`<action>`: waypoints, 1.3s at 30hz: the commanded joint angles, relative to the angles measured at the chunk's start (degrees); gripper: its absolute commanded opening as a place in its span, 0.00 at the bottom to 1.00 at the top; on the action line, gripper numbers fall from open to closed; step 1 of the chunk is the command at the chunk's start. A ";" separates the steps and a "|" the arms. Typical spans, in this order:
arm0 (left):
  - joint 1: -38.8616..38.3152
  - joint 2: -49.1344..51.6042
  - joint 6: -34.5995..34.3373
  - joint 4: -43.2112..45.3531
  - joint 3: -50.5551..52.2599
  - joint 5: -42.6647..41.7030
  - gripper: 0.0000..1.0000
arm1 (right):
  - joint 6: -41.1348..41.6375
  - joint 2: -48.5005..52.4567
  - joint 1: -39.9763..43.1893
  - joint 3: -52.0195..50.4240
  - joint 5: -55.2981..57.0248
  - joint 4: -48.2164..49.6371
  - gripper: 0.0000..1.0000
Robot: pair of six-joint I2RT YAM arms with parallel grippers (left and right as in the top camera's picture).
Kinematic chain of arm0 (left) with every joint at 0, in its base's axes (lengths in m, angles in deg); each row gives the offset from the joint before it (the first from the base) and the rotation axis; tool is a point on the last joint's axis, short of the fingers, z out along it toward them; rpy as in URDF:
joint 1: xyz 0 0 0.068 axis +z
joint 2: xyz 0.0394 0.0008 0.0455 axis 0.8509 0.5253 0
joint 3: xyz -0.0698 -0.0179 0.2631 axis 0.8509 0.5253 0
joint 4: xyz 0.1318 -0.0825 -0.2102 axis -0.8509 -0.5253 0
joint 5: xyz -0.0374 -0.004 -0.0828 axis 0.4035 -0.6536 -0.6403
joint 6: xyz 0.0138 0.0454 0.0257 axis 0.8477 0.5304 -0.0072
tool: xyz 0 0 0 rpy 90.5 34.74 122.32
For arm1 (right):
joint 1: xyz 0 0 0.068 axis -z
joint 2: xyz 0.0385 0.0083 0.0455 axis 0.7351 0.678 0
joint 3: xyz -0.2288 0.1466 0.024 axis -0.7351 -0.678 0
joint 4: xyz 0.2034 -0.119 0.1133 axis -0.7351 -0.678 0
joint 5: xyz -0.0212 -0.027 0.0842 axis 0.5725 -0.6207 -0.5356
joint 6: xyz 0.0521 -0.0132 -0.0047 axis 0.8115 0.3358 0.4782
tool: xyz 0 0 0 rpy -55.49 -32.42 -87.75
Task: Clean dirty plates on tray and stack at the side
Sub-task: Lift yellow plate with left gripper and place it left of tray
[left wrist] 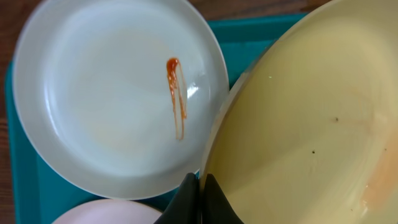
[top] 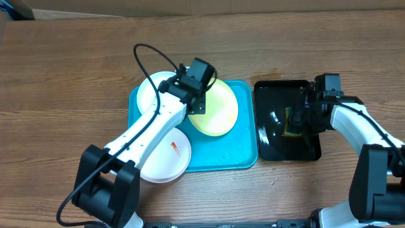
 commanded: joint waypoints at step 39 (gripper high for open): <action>-15.78 -2.05 9.62 10.95 -4.20 26.12 0.04 | 1.57 -0.26 -0.33 -0.02 0.31 -0.48 1.00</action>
